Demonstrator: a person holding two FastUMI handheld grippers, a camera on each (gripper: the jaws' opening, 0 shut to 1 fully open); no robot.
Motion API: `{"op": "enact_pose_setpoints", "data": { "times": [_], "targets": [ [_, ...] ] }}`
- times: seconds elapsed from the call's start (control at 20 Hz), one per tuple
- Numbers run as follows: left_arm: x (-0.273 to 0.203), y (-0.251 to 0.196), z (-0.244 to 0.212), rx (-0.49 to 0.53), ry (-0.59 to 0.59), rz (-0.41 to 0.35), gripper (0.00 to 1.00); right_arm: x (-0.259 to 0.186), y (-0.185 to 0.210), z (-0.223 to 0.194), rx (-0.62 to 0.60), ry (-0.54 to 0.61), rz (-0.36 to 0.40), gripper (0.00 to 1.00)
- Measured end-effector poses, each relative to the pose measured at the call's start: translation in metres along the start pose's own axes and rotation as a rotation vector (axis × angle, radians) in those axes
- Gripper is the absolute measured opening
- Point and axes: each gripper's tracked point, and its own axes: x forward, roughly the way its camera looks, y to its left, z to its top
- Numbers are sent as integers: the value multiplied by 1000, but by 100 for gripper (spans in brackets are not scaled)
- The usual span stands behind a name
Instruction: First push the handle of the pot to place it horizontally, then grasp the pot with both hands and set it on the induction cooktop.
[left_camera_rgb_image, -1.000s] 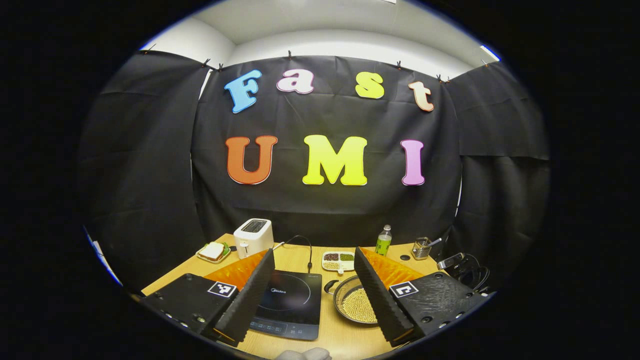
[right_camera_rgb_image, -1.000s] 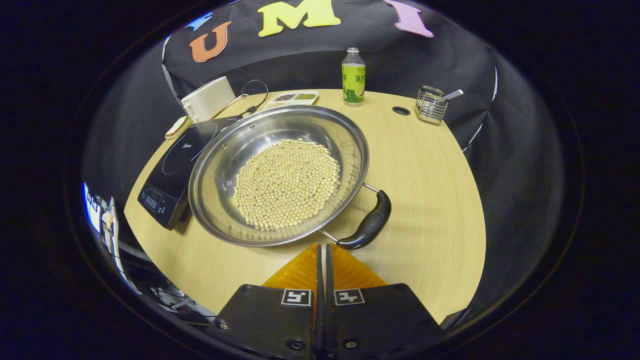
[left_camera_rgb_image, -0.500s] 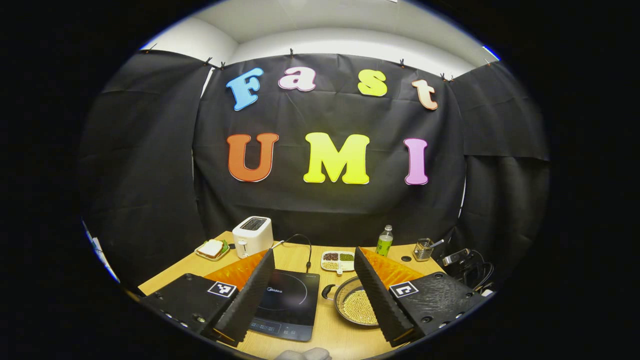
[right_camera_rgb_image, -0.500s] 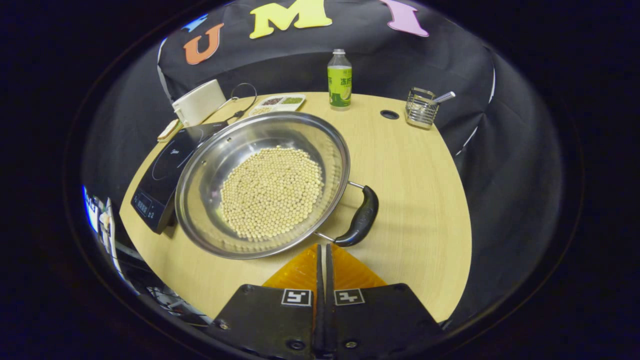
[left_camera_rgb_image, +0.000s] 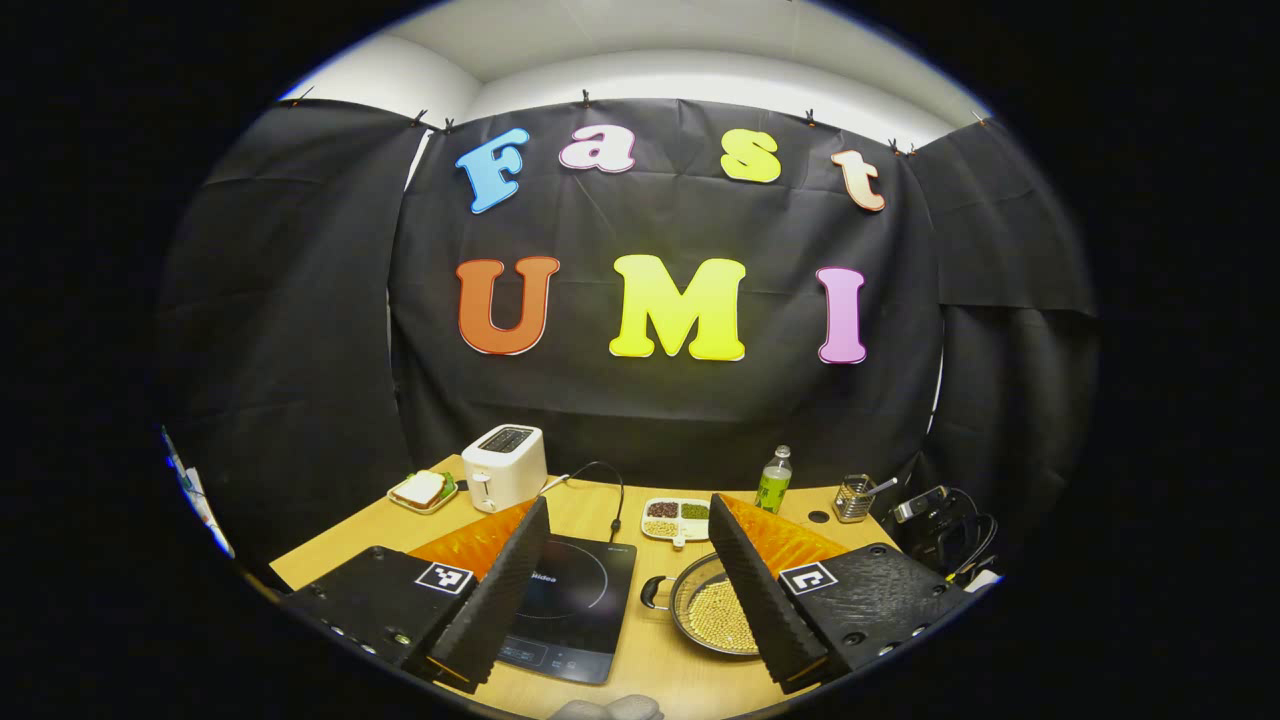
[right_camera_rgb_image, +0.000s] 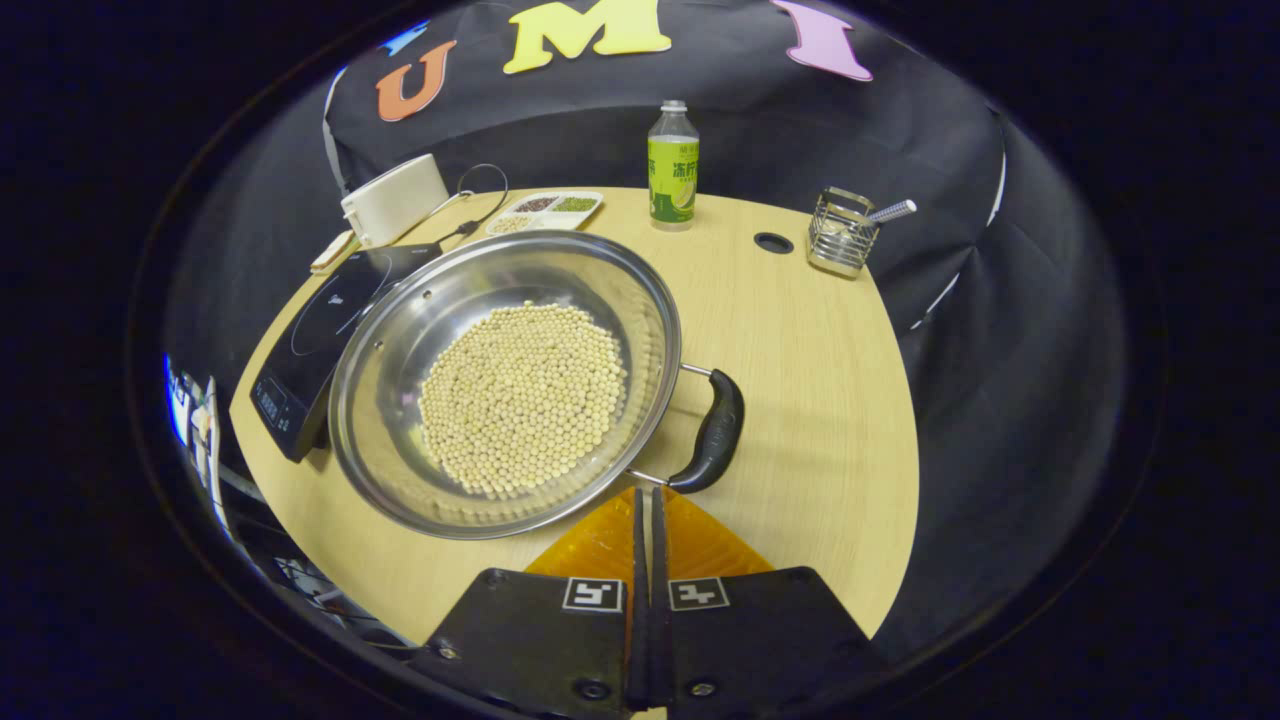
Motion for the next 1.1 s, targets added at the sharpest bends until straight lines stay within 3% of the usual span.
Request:
{"op": "enact_pose_setpoints", "data": {
  "times": [0.3, 0.35, 0.75, 0.95, 1.1],
  "targets": [
    [8, -9, -7, 10, 15, 28, 95, 4, -11, 8, -37, -1, 13, 4],
    [9, -10, -9, 10, 19, 33, 95, 5, -12, 9, -39, -5, 16, 0],
    [5, -11, -14, 38, 30, 15, 95, -6, -18, 9, -17, -44, -2, 4],
    [7, -9, -31, 70, 55, -24, 95, -32, -22, 8, -12, -100, -43, 0],
    [12, -10, -51, 92, 97, -67, 95, -51, -15, 9, 26, -164, -42, 4]
  ]
}}
